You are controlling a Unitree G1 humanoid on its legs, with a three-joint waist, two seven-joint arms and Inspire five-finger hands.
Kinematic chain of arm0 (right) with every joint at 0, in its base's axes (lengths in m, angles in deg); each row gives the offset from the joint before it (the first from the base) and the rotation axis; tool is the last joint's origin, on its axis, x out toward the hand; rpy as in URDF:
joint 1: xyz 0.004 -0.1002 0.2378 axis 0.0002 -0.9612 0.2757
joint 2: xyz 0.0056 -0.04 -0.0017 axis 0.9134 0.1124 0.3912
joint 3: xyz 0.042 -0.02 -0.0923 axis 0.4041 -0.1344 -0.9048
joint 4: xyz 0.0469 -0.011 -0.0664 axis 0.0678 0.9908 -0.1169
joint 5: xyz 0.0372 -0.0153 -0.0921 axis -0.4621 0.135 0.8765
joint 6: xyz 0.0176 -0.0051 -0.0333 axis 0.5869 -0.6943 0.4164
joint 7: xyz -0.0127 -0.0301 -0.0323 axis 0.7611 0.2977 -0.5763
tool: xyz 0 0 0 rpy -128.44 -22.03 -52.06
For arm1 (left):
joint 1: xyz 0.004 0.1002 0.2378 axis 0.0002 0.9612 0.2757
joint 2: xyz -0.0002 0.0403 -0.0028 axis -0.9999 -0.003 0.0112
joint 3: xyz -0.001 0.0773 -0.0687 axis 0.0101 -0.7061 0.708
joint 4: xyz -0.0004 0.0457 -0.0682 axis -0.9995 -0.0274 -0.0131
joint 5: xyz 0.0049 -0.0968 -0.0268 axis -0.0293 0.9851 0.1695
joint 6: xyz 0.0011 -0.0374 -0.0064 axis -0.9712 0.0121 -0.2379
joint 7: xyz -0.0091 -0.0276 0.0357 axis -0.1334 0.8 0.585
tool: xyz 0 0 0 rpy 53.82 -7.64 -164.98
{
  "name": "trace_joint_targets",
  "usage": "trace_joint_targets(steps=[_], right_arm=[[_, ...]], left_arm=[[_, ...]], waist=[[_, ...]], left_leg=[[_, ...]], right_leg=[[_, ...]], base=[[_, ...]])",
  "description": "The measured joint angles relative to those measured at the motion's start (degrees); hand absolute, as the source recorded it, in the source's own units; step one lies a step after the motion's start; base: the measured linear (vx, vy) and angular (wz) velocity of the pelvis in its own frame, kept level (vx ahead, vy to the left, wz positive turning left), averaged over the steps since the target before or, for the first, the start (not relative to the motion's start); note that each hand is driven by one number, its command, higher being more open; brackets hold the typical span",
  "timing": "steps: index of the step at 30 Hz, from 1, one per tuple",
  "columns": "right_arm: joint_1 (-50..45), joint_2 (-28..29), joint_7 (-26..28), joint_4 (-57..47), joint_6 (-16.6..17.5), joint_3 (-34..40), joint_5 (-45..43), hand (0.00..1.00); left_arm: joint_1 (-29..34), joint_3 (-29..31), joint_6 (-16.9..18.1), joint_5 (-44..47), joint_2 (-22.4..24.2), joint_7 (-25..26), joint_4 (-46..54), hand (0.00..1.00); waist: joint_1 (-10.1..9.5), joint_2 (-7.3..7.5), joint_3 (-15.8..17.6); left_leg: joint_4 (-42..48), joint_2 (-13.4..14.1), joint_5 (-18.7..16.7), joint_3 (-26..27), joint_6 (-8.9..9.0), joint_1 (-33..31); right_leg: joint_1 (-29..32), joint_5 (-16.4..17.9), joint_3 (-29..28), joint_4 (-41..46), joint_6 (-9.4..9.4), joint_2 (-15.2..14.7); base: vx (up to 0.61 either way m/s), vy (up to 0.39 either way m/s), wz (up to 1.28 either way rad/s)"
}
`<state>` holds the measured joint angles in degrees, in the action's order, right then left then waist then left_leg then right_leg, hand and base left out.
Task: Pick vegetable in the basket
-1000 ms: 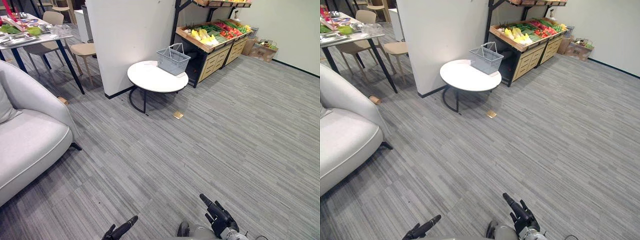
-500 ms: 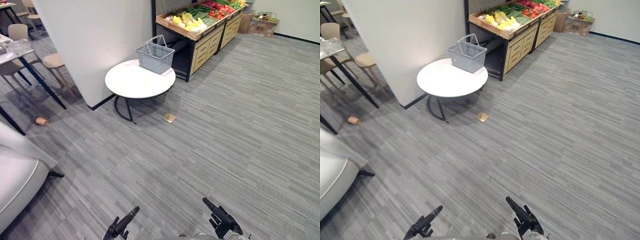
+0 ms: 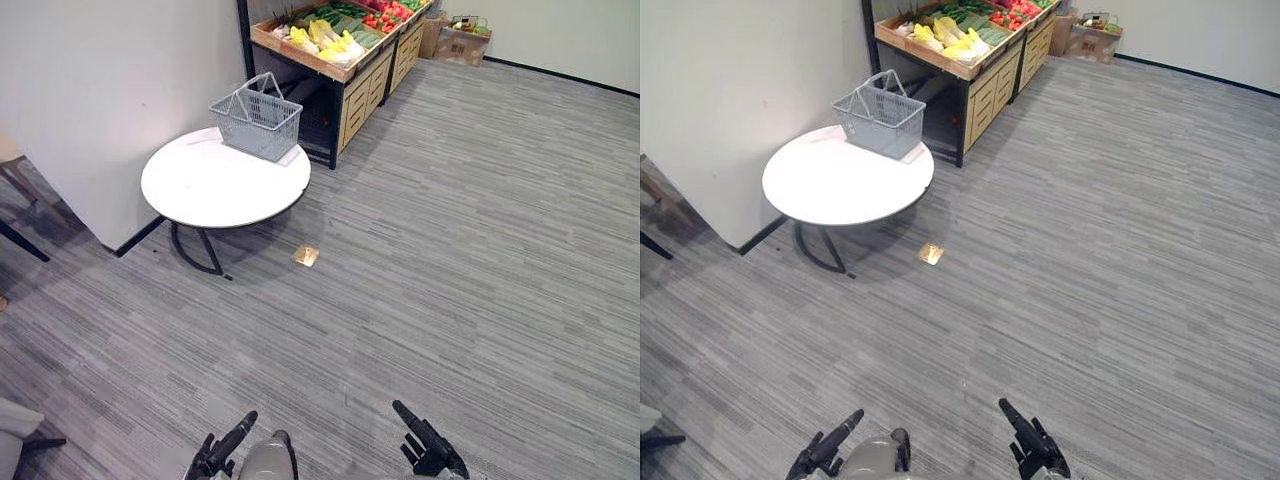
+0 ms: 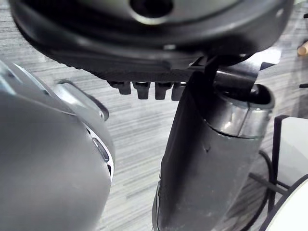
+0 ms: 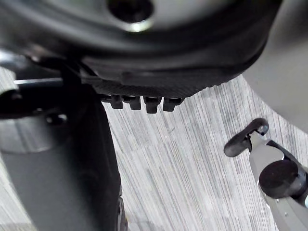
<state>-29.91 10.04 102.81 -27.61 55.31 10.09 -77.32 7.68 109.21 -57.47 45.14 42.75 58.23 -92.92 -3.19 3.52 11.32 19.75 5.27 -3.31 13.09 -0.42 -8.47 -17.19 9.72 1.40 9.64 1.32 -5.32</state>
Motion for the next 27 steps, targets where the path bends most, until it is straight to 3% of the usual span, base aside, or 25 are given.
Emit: trace_joint_targets(steps=[2,5,7,9,10,11,12,13,14,15,16,17,18,19,20,21,22,23,25,26,27], right_arm=[[0.04,-0.16,0.49,0.08,0.24,-0.64,0.05,1.00],[-0.30,-0.83,0.00,1.66,0.52,-0.53,0.01,1.00],[-0.64,-1.59,-0.59,2.18,0.69,0.66,-0.03,1.00],[-1.73,-2.28,-1.30,2.14,0.79,3.04,-0.12,1.00],[-2.13,-2.30,-1.69,2.26,0.63,3.67,-0.11,1.00],[-2.97,-2.43,-2.18,2.40,0.35,4.05,-0.10,1.00],[-3.98,-2.76,-2.65,2.49,0.07,4.13,-0.08,1.00],[-4.30,-2.72,-2.63,2.40,0.35,4.62,-0.03,1.00],[-4.09,-2.56,-2.58,2.49,0.40,6.33,-0.01,1.00],[-3.99,-2.73,-2.63,2.49,0.55,6.64,0.00,1.00],[-6.27,-0.73,-2.61,3.31,-0.39,9.12,-0.42,1.00],[-6.65,-0.44,-2.56,3.22,-0.50,9.97,-1.38,1.00],[-7.38,0.01,-2.53,2.23,-0.49,10.13,-1.56,1.00],[-7.88,0.46,-2.48,1.61,-0.45,10.15,-1.91,1.00],[-7.99,0.71,-2.37,0.88,-0.54,10.61,-2.57,1.00],[-7.98,0.67,-2.06,-0.15,-0.40,10.88,-2.59,1.00],[-8.00,0.61,-2.07,-1.54,0.16,10.93,-2.59,1.00],[-7.11,0.67,-2.04,-2.16,0.80,10.64,-2.63,1.00],[-6.44,1.23,-1.77,-2.70,0.81,10.47,-3.74,1.00],[-7.03,1.14,-1.78,-3.01,0.05,10.01,-4.56,1.00],[-7.64,1.29,-1.76,-3.54,0.13,10.21,-4.56,1.00]], left_arm=[[0.90,-0.23,0.03,0.06,0.20,-0.07,-0.47,1.00],[0.77,-1.68,0.24,0.19,-0.55,-0.10,-2.12,1.00],[0.83,-3.00,0.20,0.53,-0.65,-0.09,-2.70,1.00],[1.31,-4.32,0.28,1.49,-1.28,-0.09,-2.78,1.00],[1.49,-4.86,0.29,1.46,-2.04,-0.08,-2.85,1.00],[1.55,-5.04,0.43,1.35,-2.39,0.00,-3.22,1.00],[2.00,-5.23,0.52,1.25,-2.16,0.12,-3.82,1.00],[2.31,-5.17,0.68,1.27,-2.01,0.21,-3.91,1.00],[2.43,-5.20,0.97,1.33,-2.08,0.40,-4.50,1.00],[2.43,-5.23,1.09,1.33,-2.10,0.47,-4.75,1.00],[1.33,-4.65,1.79,1.32,-1.76,-0.17,-4.40,1.00],[1.42,-3.72,1.75,1.32,-0.64,-0.32,-3.50,1.00],[1.51,-2.09,1.67,1.24,0.36,-0.45,-2.33,1.00],[1.57,-1.39,1.62,1.29,0.46,-0.86,-1.95,1.00],[0.56,0.36,1.41,1.31,1.00,-0.88,-2.29,1.00],[0.43,1.22,1.45,1.30,1.96,-0.92,-2.22,1.00],[-0.36,2.01,1.97,1.27,3.52,-1.52,-1.81,1.00],[-0.94,2.73,2.87,1.15,4.13,-2.26,-1.62,1.00],[-1.13,2.50,3.07,0.72,4.50,-2.75,-1.05,1.00],[-0.52,2.56,2.31,0.16,4.63,-2.49,-0.03,1.00],[-0.64,2.75,1.88,0.14,4.92,-2.69,0.25,1.00]], waist=[[0.00,-0.40,-1.28],[0.60,-0.50,-2.19],[0.65,-1.17,-2.78],[0.92,-0.36,-3.37],[1.35,0.48,-3.75],[1.81,1.26,-4.02],[2.33,-0.13,-3.77],[2.72,-0.44,-3.72],[3.22,-0.66,-3.19],[3.55,-0.81,-2.99],[4.09,-1.70,-2.47],[4.25,-1.69,-2.48],[4.24,-1.39,-2.57],[4.23,-0.87,-2.62],[4.19,-1.62,-2.06],[4.48,-3.01,-1.83],[4.72,-3.31,-1.62],[4.72,-3.87,-1.27],[4.78,-3.45,-1.35],[4.87,-3.47,-3.65],[4.93,-4.16,-4.26]], left_leg=[[-2.67,-0.19,-0.02,2.02,0.00,2.78],[-5.81,-1.75,-0.21,2.22,0.00,5.30],[-9.48,-2.83,-0.67,2.03,-0.04,7.98],[-12.60,-5.16,-1.65,2.00,-0.55,10.76],[-13.07,-6.77,-2.15,1.79,-0.89,11.61],[-13.63,-8.13,-2.90,1.54,-1.51,13.11],[-14.55,-8.26,-3.79,0.89,-2.18,15.28],[-14.68,-8.22,-4.33,0.72,-2.59,16.10],[-14.57,-8.11,-5.23,0.39,-3.64,17.84],[-14.54,-7.82,-5.76,0.28,-3.65,18.68],[-15.14,-3.47,-9.37,-1.32,-1.71,24.27],[-15.59,-3.20,-10.15,-1.30,-0.71,25.68],[-15.59,-3.35,-11.30,-1.45,0.64,26.74],[-15.50,-3.70,-11.90,-1.49,1.38,27.36],[-14.99,-2.31,-13.36,-1.50,2.36,29.02],[-13.96,-0.96,-13.46,-1.27,2.46,28.88],[-13.34,-0.50,-13.19,-0.96,2.43,29.15],[-13.34,-0.08,-12.92,-0.89,2.81,29.71],[-12.19,0.44,-11.69,-0.75,4.33,30.35],[4.58,3.39,-9.90,-1.46,5.43,25.51],[13.58,5.43,-8.08,-2.37,7.76,21.64]], right_leg=[[-0.08,-2.26,-1.95,0.10,1.60,-0.93],[0.73,-2.59,-2.41,2.98,2.06,-1.90],[3.78,-2.57,-2.60,10.00,2.09,-2.38],[9.59,-2.79,-2.49,23.90,2.56,-4.44],[12.29,-4.14,-2.68,30.18,4.57,-6.09],[15.32,-8.55,-2.73,36.91,6.40,-7.70],[17.50,-14.70,-1.56,42.06,6.24,-8.45],[18.79,-14.39,-0.86,44.93,5.67,-8.74],[21.71,-8.80,1.08,49.49,4.28,-8.97],[23.10,-5.61,2.22,50.61,3.67,-8.63],[32.35,1.97,10.41,31.76,2.61,-1.72],[32.77,0.21,11.15,23.44,2.56,-1.14],[32.82,-5.67,11.01,15.44,1.08,-0.44],[32.66,-9.88,10.93,12.53,0.79,-0.46],[31.80,-12.18,11.84,11.87,-2.03,0.40],[31.18,-11.23,12.78,12.21,-1.31,1.19],[31.58,-8.44,12.95,13.61,-1.10,1.51],[31.70,-6.19,13.22,15.26,-2.00,2.09],[31.28,-2.96,13.23,17.56,-2.66,2.33],[27.18,1.77,13.55,16.71,-2.39,3.72],[25.68,2.17,13.98,15.50,-2.44,4.45]], base=[[0.17,0.057,-0.41],[0.10,0.036,-0.16],[0.13,0.100,-0.06],[0.12,0.125,0.06],[0.12,0.073,0.18],[0.24,0.113,0.19],[0.26,0.122,0.12],[0.28,0.136,0.06],[0.19,0.097,0.03],[0.61,0.035,0.50],[0.64,-0.061,0.59],[0.74,-0.141,0.64],[0.35,-0.145,0.18],[0.41,-0.196,0.04],[0.43,-0.207,0.06],[0.54,-0.242,0.07],[0.52,-0.211,0.05],[0.43,-0.172,-0.05],[0.50,-0.245,-0.09],[0.75,-0.373,-0.04],[0.73,-0.319,-0.06]])
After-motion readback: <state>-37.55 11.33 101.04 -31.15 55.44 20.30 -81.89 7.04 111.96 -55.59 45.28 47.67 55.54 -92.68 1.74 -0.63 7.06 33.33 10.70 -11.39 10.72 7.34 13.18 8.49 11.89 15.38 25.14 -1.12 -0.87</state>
